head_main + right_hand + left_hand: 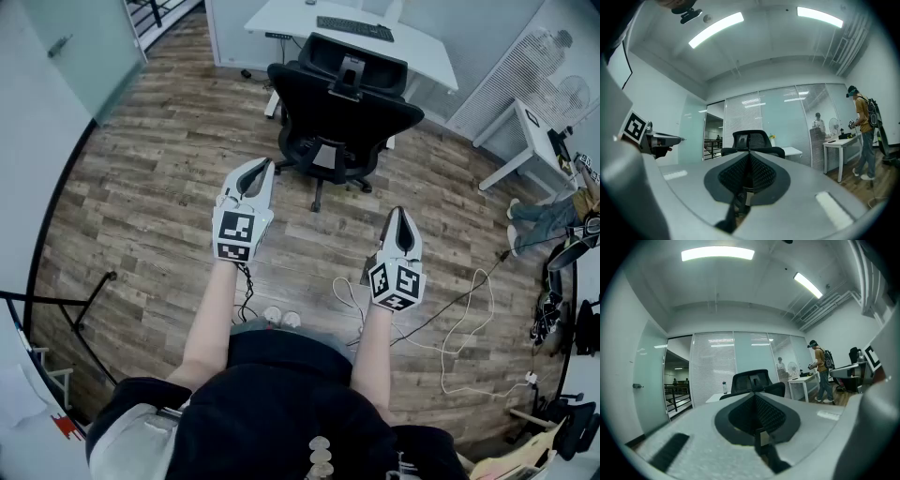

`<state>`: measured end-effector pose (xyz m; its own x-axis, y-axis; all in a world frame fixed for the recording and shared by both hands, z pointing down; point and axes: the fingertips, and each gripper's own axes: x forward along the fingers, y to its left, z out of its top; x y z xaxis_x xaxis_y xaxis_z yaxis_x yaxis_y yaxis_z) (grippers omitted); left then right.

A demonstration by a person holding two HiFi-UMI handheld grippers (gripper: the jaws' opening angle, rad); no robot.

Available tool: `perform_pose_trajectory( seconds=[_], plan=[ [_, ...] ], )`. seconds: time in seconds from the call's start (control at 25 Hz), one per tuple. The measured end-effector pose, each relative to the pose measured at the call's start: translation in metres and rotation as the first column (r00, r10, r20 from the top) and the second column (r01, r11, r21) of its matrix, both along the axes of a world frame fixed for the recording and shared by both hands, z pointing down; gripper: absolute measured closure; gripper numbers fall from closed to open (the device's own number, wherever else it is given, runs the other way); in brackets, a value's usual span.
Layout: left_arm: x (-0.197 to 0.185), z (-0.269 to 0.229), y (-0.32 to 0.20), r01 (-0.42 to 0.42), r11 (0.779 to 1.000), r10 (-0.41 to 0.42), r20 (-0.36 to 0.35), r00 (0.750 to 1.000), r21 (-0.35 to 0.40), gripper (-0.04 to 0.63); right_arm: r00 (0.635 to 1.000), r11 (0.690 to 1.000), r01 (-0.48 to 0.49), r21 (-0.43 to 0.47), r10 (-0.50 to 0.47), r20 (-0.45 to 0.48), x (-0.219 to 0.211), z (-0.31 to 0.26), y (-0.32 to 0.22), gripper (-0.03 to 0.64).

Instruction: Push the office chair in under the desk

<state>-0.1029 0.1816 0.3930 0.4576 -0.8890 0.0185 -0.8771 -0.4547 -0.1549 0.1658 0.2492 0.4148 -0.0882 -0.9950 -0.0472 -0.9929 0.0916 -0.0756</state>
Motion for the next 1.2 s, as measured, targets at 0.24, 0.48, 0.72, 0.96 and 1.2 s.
perform_pose_trajectory(
  seconds=[0.24,0.48,0.72,0.96,1.2],
  plan=[
    [-0.002,0.002,0.000,-0.001,1.000,0.001,0.002,1.000,-0.006,0.588,1.000,1.000,0.001,0.000,-0.001,0.000,-0.003,0.000,0.000,0.611],
    [-0.002,0.004,-0.002,-0.005,1.000,0.005,-0.001,1.000,-0.013,0.588,1.000,1.000,0.001,-0.001,-0.001,-0.002,-0.004,-0.001,0.000,0.611],
    [0.001,0.008,-0.002,-0.016,1.000,0.016,-0.001,1.000,-0.021,0.588,1.000,1.000,0.003,0.001,-0.003,0.002,-0.004,0.000,0.000,0.611],
    [-0.001,0.013,-0.002,-0.018,0.999,0.018,-0.004,1.000,-0.034,0.588,1.000,1.000,0.015,0.005,-0.015,0.016,-0.007,0.000,0.000,0.609],
    [-0.003,0.016,-0.003,-0.019,0.999,0.017,-0.043,0.999,-0.049,0.584,0.999,0.999,0.047,0.003,-0.047,0.023,-0.013,0.002,-0.003,0.588]
  ],
)
